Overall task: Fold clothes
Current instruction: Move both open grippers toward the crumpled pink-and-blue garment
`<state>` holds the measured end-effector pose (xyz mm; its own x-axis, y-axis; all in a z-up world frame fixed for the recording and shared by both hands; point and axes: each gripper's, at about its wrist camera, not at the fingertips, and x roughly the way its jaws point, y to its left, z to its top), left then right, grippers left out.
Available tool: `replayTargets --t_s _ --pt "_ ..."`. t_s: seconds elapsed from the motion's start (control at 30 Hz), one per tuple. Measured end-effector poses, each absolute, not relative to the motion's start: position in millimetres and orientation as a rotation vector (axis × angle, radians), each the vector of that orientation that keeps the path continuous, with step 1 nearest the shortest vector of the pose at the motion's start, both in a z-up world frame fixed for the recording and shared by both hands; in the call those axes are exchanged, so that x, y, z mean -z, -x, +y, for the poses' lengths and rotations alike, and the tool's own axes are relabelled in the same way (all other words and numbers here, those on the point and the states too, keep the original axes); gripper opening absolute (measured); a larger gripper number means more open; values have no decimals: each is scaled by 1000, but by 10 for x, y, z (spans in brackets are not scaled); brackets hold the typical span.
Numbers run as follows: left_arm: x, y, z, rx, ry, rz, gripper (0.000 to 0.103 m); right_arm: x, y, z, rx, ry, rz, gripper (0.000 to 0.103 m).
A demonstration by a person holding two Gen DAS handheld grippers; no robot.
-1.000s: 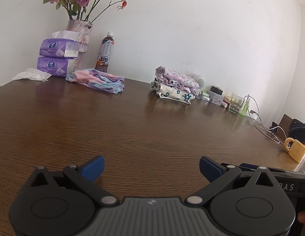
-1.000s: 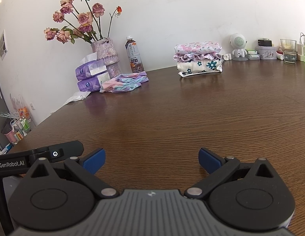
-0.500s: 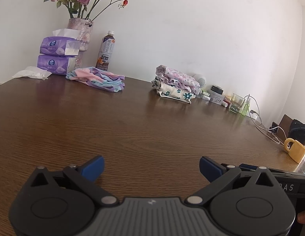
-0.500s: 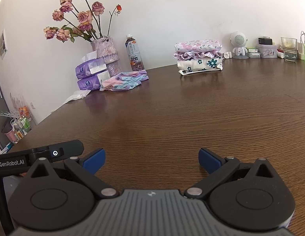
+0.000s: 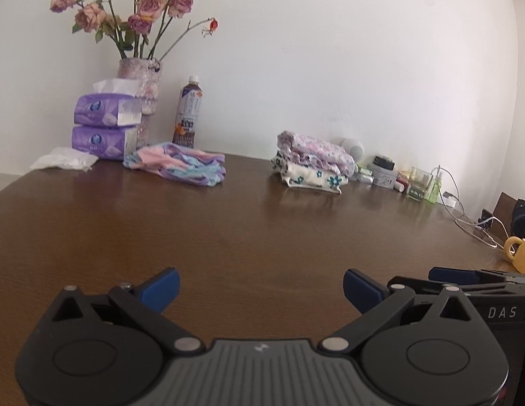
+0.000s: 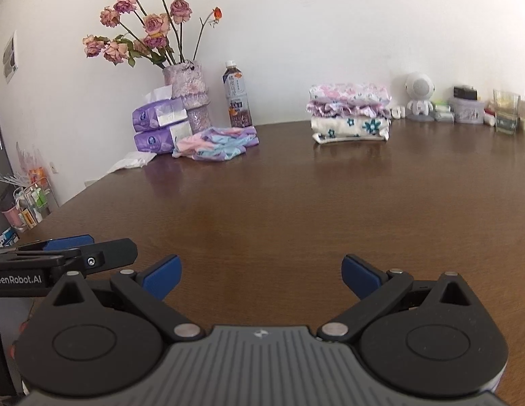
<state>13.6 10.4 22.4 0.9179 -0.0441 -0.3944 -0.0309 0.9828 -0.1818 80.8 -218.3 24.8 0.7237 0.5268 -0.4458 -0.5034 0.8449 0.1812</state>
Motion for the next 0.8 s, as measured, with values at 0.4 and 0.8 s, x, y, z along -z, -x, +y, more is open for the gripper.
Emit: replayTargets --t_s 0.4,0.8 --pt "-567 -639 375 -31 138 384 103 -690 -1192 -1900 -652 -27 399 103" --pt "-652 -1630 975 -160 90 407 103 -890 -2094 -1333 -716 -13 383 103"
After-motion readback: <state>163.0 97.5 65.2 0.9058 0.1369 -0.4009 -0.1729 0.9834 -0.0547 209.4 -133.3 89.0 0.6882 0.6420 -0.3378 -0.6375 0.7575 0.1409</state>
